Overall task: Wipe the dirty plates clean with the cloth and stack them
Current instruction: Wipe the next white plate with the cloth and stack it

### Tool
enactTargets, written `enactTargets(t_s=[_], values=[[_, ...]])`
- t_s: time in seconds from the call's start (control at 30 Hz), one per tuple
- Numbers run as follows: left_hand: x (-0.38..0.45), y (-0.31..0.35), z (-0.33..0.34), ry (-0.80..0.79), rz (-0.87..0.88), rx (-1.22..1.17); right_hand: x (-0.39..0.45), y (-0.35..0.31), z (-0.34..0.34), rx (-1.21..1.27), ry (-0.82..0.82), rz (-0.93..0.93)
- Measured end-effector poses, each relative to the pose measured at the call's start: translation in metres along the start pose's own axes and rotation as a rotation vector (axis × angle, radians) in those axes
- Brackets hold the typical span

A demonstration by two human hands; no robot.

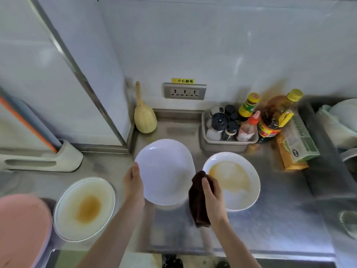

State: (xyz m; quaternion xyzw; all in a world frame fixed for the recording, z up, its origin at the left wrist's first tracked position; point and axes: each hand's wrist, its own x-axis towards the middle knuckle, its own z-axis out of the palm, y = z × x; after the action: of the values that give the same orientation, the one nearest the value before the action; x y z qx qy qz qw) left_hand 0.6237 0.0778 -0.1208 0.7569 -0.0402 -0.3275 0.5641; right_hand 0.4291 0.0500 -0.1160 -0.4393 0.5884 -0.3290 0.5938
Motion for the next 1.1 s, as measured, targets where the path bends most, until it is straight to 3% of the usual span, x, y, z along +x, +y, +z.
enactTargets(t_s=[0.37,0.5,0.73,1.0,1.1], values=[[0.045,-0.015,0.017,-0.034,-0.092,0.019,0.007,0.014,-0.009,0.015,0.149,-0.044],[0.053,-0.02,0.025,-0.027,-0.052,0.158,0.007,0.014,-0.007,0.028,0.174,-0.044],[0.064,-0.023,0.016,0.064,0.191,0.626,0.005,0.01,-0.007,0.036,0.195,-0.052],[0.074,-0.038,0.015,-0.025,0.075,0.732,-0.007,0.018,-0.008,0.021,0.194,-0.047],[0.069,-0.033,0.021,0.052,0.099,0.853,-0.012,0.02,-0.014,0.023,0.219,-0.033]])
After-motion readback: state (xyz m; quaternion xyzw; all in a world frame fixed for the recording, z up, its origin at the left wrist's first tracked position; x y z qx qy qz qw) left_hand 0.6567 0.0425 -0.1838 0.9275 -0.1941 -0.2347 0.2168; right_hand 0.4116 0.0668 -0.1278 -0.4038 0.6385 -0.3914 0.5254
